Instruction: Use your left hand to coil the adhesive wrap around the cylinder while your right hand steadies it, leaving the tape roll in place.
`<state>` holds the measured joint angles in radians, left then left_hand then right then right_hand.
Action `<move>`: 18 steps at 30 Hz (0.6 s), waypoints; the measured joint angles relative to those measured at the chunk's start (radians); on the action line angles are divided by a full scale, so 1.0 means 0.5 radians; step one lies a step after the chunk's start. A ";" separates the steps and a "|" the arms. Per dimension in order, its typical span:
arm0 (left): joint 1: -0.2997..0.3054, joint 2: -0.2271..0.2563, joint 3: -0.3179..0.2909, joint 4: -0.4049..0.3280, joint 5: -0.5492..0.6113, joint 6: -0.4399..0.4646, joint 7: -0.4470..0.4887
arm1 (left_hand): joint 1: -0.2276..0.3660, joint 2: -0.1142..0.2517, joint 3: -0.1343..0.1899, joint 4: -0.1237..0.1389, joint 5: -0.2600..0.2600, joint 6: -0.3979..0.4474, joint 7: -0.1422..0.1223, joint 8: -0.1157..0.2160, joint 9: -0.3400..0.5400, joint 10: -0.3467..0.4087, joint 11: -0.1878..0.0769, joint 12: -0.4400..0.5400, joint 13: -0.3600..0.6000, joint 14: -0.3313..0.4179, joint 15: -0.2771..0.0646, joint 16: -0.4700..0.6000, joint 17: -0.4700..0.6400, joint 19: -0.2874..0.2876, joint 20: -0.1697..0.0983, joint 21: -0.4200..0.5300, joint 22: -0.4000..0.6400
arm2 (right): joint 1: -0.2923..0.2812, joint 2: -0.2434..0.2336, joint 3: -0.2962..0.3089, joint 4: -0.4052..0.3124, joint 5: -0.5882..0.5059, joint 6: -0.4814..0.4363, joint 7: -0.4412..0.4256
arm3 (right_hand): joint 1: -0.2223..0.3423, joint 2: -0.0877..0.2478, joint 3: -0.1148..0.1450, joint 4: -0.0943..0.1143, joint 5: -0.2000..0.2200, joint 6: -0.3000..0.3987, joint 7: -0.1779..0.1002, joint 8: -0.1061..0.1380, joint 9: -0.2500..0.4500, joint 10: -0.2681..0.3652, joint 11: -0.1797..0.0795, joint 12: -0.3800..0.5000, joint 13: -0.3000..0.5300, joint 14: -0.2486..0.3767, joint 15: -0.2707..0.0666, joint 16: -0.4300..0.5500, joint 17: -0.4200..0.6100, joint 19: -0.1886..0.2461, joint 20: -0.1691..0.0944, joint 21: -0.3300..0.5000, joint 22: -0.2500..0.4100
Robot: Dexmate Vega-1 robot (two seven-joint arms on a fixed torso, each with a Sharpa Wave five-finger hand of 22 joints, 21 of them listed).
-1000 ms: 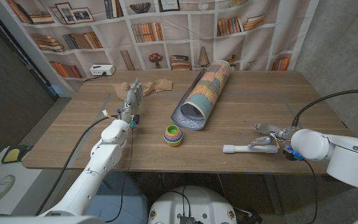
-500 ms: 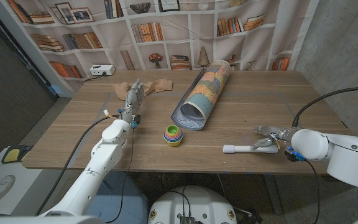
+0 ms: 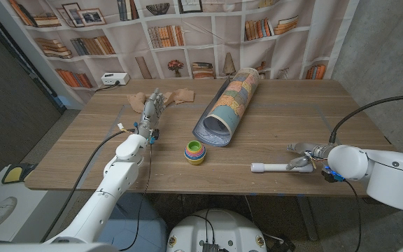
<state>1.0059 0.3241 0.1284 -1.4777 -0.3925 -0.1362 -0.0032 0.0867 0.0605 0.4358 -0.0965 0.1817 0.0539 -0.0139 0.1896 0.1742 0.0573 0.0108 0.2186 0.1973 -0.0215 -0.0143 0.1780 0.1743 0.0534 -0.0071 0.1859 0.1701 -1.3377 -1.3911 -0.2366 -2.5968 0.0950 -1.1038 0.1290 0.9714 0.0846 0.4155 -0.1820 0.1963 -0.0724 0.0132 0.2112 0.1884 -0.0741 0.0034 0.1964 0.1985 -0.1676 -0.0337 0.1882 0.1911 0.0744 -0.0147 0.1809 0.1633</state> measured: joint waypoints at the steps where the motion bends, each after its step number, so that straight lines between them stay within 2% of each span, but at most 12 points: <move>1: 0.000 0.000 0.000 0.000 0.000 0.000 0.000 | 0.000 0.000 0.000 0.000 0.000 0.003 0.003 0.000 0.000 0.000 0.000 0.000 0.000 0.000 0.000 0.000 0.000 0.000 0.000 0.000 0.000 | 0.000 0.000 0.000 0.000 -0.006 -0.008 0.005 | 0.008 -0.008 0.000 0.000 0.000 0.006 0.007 0.000 0.000 0.000 0.000 0.000 0.000 0.000 0.000 0.000 0.000 0.000 0.000 0.000 0.000; 4: -0.001 0.000 0.001 0.000 0.001 0.002 0.001 | 0.000 0.000 0.000 0.000 0.000 0.003 0.003 0.000 0.000 0.000 0.000 0.000 0.000 0.000 0.000 0.000 0.000 0.000 0.000 0.000 0.000 | 0.028 0.000 -0.030 -0.002 -0.030 -0.041 0.025 | 0.027 -0.011 0.020 0.003 0.004 0.027 -0.001 0.015 0.000 0.005 -0.005 0.014 0.000 0.000 0.000 0.000 0.000 0.000 0.000 0.000 0.000; 9: -0.005 -0.001 0.003 0.000 0.004 0.005 0.002 | 0.000 0.000 0.000 0.000 0.000 0.003 0.003 0.000 0.000 0.000 0.000 0.000 0.000 0.000 0.000 0.000 0.000 0.000 0.000 0.000 0.000 | 0.175 0.001 -0.192 -0.014 -0.083 -0.098 0.076 | 0.044 -0.013 0.019 0.003 0.008 0.060 -0.011 0.015 0.009 0.033 -0.011 0.030 0.000 0.000 0.000 0.009 -0.005 0.015 0.015 0.000 0.000; 11: -0.007 -0.002 0.004 0.001 0.004 0.005 0.002 | 0.000 0.000 0.000 0.000 0.000 0.003 0.003 0.000 0.000 0.000 0.000 0.000 0.000 0.000 0.000 0.000 0.000 0.000 0.000 0.000 0.000 | 0.175 0.001 -0.192 -0.014 -0.117 -0.131 0.099 | 0.050 -0.018 0.019 0.003 0.008 0.060 -0.012 0.015 0.010 0.041 -0.020 0.030 0.007 0.000 0.000 0.009 -0.011 0.030 0.015 0.000 0.000; 12: -0.008 -0.002 0.004 0.003 0.006 0.006 0.002 | 0.000 0.000 0.000 0.000 0.000 0.003 0.003 0.000 0.000 0.001 -0.001 0.000 0.000 0.000 0.000 0.000 0.000 0.000 0.000 0.000 0.000 | 0.248 0.008 -0.275 -0.022 -0.130 -0.143 0.108 | 0.050 -0.018 0.019 0.003 0.008 0.063 -0.015 0.015 0.010 0.044 -0.022 0.030 0.008 0.000 0.000 0.009 -0.011 0.033 0.011 0.004 0.000; 15: -0.012 -0.003 0.005 0.010 0.006 0.006 0.002 | 0.000 0.000 0.000 0.000 0.000 0.003 0.003 0.000 0.000 0.007 -0.007 0.000 0.000 0.000 0.000 0.000 0.000 0.000 0.000 0.000 0.000 | 0.248 0.008 -0.275 -0.022 -0.172 -0.180 0.139 | 0.050 -0.018 0.019 0.003 0.008 0.079 -0.021 0.015 0.010 0.054 -0.012 0.030 0.008 0.000 0.000 0.009 -0.008 0.033 0.011 0.009 0.000; 16: -0.013 -0.004 0.005 0.012 0.008 0.007 0.003 | 0.000 0.000 0.000 0.000 0.000 0.003 0.003 0.000 0.000 0.007 -0.007 0.000 0.000 0.000 0.000 0.000 0.000 0.000 0.000 0.000 0.000 | 0.332 0.017 -0.376 -0.031 -0.189 -0.194 0.152 | 0.050 -0.018 0.019 0.003 0.008 0.088 -0.024 0.015 0.010 0.054 -0.012 0.030 0.008 0.000 0.000 0.009 -0.006 0.035 0.012 0.009 0.000; 18: -0.014 -0.005 0.005 0.015 0.008 0.007 0.003 | 0.000 0.000 0.000 0.000 0.000 0.003 0.003 0.000 0.000 0.007 -0.007 0.000 0.000 0.000 0.000 0.000 0.000 0.000 0.000 0.000 0.000 | 0.332 0.017 -0.376 -0.031 -0.210 -0.213 0.168 | 0.050 -0.018 0.024 0.008 0.008 0.095 -0.026 0.023 0.010 0.062 -0.020 0.030 0.008 0.000 0.000 0.017 -0.005 0.054 0.018 0.009 0.000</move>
<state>0.9987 0.3218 0.1310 -1.4704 -0.3887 -0.1330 -0.0017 0.0867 0.0605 0.4358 -0.0965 0.1817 0.0553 -0.0124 0.1896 0.1742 0.0609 0.0071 0.2186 0.1973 -0.0215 -0.0143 0.1780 0.1743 0.0534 -0.0071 0.1859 0.1701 -1.1717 -1.3824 -0.4245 -2.6126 -0.0098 -1.2100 0.2131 0.9964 0.0755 0.4275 -0.1779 0.2001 -0.0248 0.0004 0.2226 0.1935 -0.0429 -0.0065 0.2113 0.2026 -0.1675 -0.0336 0.1966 0.1887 0.1015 -0.0056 0.1852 0.1633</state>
